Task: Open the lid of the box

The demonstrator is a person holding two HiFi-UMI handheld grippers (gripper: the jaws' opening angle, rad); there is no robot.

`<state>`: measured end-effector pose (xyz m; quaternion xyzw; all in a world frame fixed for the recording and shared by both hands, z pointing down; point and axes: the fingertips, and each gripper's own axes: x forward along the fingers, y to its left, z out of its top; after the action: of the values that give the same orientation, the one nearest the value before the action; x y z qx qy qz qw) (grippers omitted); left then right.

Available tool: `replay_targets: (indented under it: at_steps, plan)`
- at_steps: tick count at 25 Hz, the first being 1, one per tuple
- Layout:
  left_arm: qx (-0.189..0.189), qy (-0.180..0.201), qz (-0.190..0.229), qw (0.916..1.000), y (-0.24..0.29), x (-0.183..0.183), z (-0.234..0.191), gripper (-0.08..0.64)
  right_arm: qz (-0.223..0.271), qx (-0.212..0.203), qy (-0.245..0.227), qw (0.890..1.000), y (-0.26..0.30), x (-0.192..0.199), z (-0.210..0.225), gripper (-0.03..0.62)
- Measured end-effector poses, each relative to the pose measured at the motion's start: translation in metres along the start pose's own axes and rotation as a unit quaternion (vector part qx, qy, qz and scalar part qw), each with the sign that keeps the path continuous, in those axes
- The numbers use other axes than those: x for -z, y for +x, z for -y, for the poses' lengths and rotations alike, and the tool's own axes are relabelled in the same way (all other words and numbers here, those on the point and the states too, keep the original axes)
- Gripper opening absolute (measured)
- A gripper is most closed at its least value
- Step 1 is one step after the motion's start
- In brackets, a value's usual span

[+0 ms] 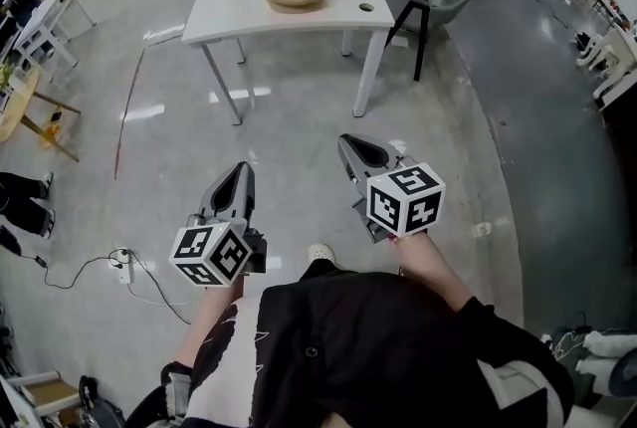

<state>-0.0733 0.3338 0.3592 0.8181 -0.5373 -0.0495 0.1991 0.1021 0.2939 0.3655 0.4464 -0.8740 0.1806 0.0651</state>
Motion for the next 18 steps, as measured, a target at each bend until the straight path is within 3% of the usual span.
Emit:
replay_targets:
  at_steps: [10,15,18]
  plan:
    - [-0.006,-0.008,0.025,0.9996,0.082,-0.033,-0.025,0.011,0.003,-0.028,0.018,0.999,0.082,-0.037,0.056,0.005]
    - [-0.02,0.003,0.014,0.9997,0.114,-0.031,-0.046,0.011,-0.002,-0.036,0.016,0.999,0.115,-0.042,0.072,0.005]
    - [-0.02,-0.015,0.019,0.9995,0.126,-0.03,-0.055,0.011,-0.004,-0.038,0.01,0.999,0.128,-0.047,0.078,0.005]
